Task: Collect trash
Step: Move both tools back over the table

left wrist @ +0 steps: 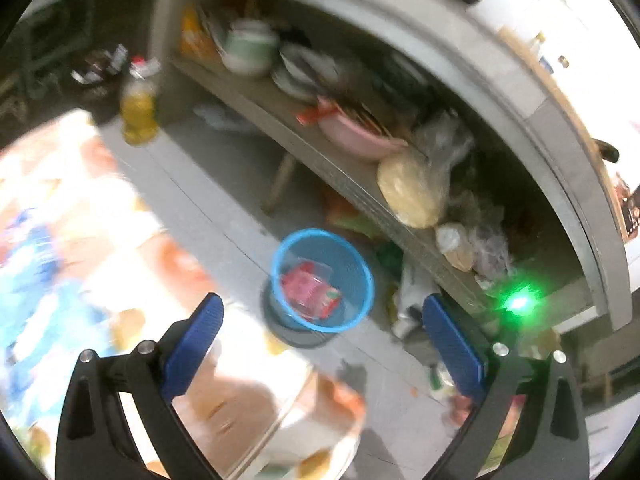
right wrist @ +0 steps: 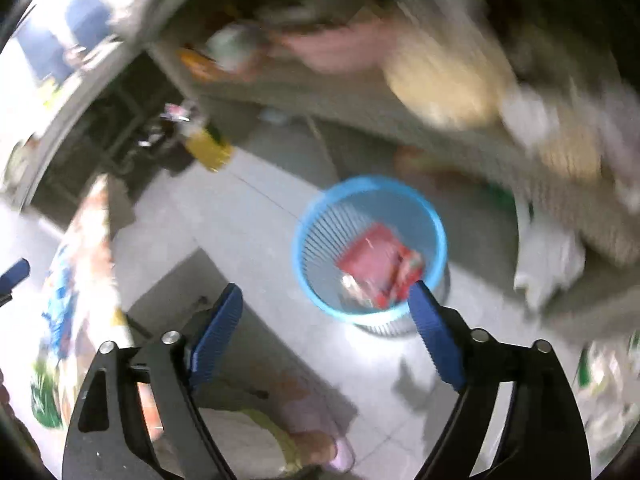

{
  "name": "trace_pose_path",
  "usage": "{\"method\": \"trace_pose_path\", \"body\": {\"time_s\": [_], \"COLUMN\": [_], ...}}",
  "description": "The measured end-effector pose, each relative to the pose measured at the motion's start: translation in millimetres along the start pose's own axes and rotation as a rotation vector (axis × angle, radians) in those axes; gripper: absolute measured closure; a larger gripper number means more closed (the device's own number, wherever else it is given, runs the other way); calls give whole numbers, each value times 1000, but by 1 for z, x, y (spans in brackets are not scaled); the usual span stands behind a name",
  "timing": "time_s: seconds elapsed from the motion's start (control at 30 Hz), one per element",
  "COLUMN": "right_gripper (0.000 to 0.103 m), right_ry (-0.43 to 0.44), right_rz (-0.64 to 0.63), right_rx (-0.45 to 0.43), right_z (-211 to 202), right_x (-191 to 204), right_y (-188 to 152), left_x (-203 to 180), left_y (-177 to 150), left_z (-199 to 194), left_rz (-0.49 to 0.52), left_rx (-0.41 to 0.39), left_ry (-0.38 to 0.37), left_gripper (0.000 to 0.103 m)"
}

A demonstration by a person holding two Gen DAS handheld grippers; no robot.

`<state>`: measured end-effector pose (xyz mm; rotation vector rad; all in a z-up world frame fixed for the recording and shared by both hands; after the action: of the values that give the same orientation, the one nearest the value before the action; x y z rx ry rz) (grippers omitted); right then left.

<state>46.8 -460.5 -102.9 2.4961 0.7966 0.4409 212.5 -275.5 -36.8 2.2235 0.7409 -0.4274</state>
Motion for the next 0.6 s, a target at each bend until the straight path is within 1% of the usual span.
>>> {"method": "trace_pose_path", "body": {"time_s": [0.07,0.1,0.13,0.17,0.2,0.27,0.3,0.33,0.4,0.43,0.5,0.6], "right_gripper": [12,10,8,8,8,8,8,8,8,8,8,8], "right_ry": [15,27,38,37,31,40,47,57,62,74,109,135], "right_rz": [-64,-101,-125,-157,-179,-274,-315,-375,-438,-477,-524,-560], "right_rx": [-71,-104,-122,-135,-137,-129,-126,-126,-129,-133,-143,-160], "right_z": [-25,-36,-43,-50,-51,-54,-54,-56,-59,-64,-76,-90], "right_x": [25,40,51,66,75,112,124,146,169,186,213,239], "right_y": [7,10,12,13,14,12,10,7,2,-1,-3,-6], "left_x": [8,13,17,22,28,38,42,48,57,62,72,87], "left_y": [-13,-22,-28,-37,-46,-60,-67,-76,-88,-94,-104,-120], "left_z": [-33,-52,-65,-83,-100,-124,-135,-150,-169,-180,-200,-224], "left_rz": [13,24,33,42,47,52,48,38,18,3,-19,-42], "left_rx": [-56,-85,-107,-138,-170,-219,-241,-262,-288,-312,-355,-387], "left_ry": [50,86,113,159,206,267,294,327,367,401,441,499], "left_gripper": [5,5,5,5,5,5,5,5,5,5,5,5]}}
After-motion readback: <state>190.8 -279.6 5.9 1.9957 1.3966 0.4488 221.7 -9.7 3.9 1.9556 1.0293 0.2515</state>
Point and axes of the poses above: each gripper's, at about its wrist camera, not at the fingertips, and z roughly the way its jaws point, x to its left, y to its top, the point moved 4 cm from there along z, roughly the way its jaws point, and after that the axes turned 10 degrees about -y, right-handed, at the moved point
